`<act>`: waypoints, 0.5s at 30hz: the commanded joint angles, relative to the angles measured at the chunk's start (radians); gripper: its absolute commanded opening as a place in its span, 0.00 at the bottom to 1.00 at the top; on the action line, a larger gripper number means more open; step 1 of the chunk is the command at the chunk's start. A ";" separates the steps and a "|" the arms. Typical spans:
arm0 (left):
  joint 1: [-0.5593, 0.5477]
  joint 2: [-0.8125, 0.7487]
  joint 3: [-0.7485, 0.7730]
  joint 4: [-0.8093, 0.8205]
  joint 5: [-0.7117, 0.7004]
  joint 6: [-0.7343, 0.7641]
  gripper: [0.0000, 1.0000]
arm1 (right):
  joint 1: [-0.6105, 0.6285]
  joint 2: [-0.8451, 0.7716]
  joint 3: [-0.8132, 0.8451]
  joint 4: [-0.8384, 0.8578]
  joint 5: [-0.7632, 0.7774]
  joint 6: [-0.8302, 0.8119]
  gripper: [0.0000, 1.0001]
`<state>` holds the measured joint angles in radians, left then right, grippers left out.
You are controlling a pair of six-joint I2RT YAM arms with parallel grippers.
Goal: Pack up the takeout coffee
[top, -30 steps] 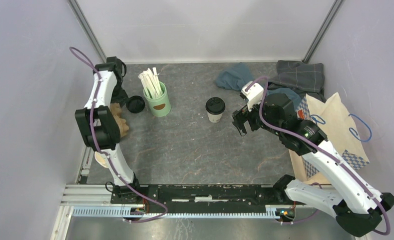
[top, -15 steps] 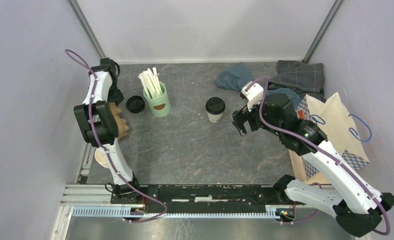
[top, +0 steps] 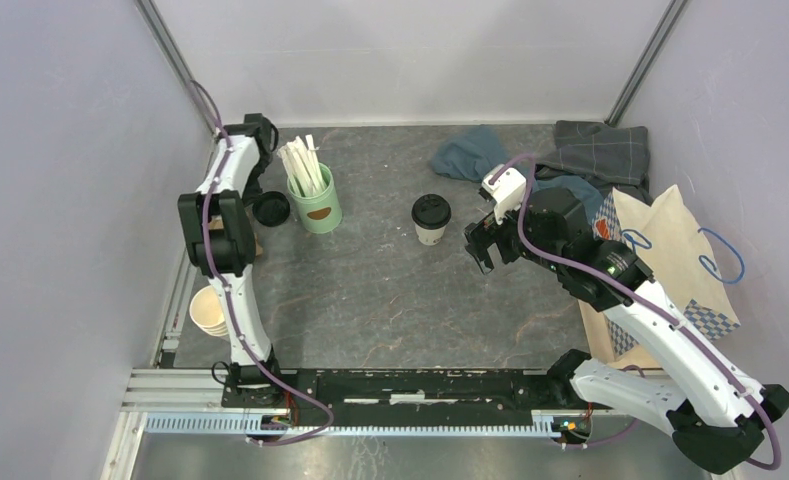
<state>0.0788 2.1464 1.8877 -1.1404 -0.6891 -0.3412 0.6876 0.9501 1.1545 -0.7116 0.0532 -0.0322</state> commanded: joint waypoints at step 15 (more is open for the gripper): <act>-0.050 0.000 -0.017 -0.044 -0.156 0.048 0.57 | 0.005 -0.016 -0.008 0.035 0.003 -0.002 0.98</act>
<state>0.0315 2.1941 1.8313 -1.1790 -0.9077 -0.3187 0.6876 0.9497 1.1511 -0.7116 0.0528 -0.0322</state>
